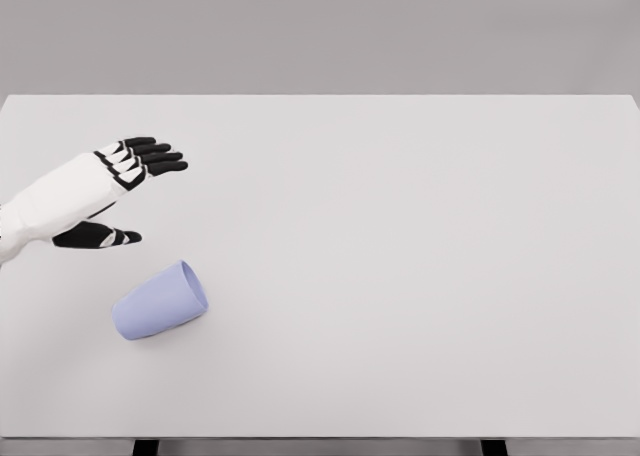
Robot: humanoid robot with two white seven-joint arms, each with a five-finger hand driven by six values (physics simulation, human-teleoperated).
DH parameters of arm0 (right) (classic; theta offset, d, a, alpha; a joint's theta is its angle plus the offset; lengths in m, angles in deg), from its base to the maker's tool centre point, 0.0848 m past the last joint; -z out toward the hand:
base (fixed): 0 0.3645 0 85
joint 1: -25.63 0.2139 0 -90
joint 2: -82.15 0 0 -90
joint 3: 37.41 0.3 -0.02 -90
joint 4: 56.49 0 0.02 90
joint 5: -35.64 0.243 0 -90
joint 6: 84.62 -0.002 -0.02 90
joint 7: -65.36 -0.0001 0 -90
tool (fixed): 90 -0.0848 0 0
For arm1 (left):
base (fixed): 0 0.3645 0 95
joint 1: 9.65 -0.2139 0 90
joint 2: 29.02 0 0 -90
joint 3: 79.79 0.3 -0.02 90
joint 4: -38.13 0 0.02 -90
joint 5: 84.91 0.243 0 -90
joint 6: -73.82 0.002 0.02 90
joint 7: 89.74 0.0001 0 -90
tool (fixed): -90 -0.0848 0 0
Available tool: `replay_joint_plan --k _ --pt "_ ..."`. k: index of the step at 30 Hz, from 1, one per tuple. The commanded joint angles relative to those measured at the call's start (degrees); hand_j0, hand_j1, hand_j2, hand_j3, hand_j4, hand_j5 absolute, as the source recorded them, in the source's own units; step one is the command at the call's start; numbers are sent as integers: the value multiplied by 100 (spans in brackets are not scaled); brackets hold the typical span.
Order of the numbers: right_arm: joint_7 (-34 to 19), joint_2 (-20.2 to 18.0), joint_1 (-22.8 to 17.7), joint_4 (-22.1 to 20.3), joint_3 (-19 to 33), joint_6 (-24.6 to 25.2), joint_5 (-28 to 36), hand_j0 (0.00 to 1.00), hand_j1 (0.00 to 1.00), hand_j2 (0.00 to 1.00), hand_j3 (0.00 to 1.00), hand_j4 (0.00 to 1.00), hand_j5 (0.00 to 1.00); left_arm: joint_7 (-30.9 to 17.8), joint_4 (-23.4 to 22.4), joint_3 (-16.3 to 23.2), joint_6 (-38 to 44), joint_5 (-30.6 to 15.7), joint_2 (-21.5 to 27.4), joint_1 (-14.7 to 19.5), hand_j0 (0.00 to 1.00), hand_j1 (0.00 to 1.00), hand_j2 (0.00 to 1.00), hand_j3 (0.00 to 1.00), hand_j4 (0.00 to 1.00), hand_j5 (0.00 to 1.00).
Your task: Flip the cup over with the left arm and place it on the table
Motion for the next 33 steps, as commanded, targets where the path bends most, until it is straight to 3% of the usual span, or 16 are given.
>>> replay_joint_plan --k 1,2,4,7,9,10,11,12,13,15,18,20,22,25,30,33 --pt "-1 0 9 0 -1 0 0 100 100 100 100 100 100 -1613 3 -53 1 -957 57 35 100 100 100 100 100 100" --pt "-1 0 0 0 -1 0 0 100 100 100 100 100 100 -2474 29 -96 1 -1598 74 167 100 100 100 100 100 100" --pt "-1 0 0 0 -1 0 0 100 100 100 100 100 100 -2488 56 -158 1 -2566 74 650 100 100 100 100 100 100" --pt "-1 0 0 0 -1 0 0 100 100 100 100 100 100 -2488 100 -79 2225 -2805 92 879 100 100 100 100 100 100" --pt "-1 0 0 0 -1 0 0 100 100 100 100 100 100 -2488 56 500 3070 -2848 144 1362 100 100 100 100 100 100" --pt "-1 0 0 0 -1 0 0 100 100 100 100 100 100 -2488 -102 1115 3395 -3006 180 1888 100 100 100 100 100 100" --pt "-1 0 0 0 8 0 0 100 100 100 100 100 100 -2488 -278 1685 3554 -3339 232 2485 100 100 100 100 100 100" --pt "-1 0 0 0 -1 0 0 100 100 100 100 100 100 -2488 -322 1950 3607 -3524 329 2689 100 100 100 100 100 100" --pt "-1 0 0 0 -1 0 0 100 100 100 100 100 100 -2488 -296 2495 3993 -3990 645 3058 100 100 100 100 100 100" --pt "-1 0 9 0 -1 0 0 100 100 100 100 100 100 -2488 -59 2856 4871 -4378 865 3252 100 100 100 100 100 100" --pt "-1 0 0 0 8 0 0 100 100 100 100 100 100 -2488 117 2953 5943 -4957 1120 3322 100 100 100 100 100 100" --pt "-1 0 0 0 -1 0 0 100 100 100 100 100 100 -2488 117 3120 6392 -5116 1138 3586 100 100 100 100 100 100" --pt "-1 0 0 0 -1 0 0 100 100 100 100 100 100 -2488 108 3568 6744 -5230 1138 3999 100 100 100 100 100 100" --pt "-1 0 0 0 -1 0 0 100 100 100 100 100 100 -2488 73 4604 7001 -5643 1103 4894 100 100 100 100 100 100" --pt "-1 0 0 0 8 0 9 100 100 100 100 100 100 -2488 64 6169 7001 -6214 575 6301 100 100 100 100 100 100" --pt "-1 0 0 0 -1 0 0 100 100 100 100 100 100 -2488 64 6486 7001 -6478 514 6662 100 100 100 100 100 100"
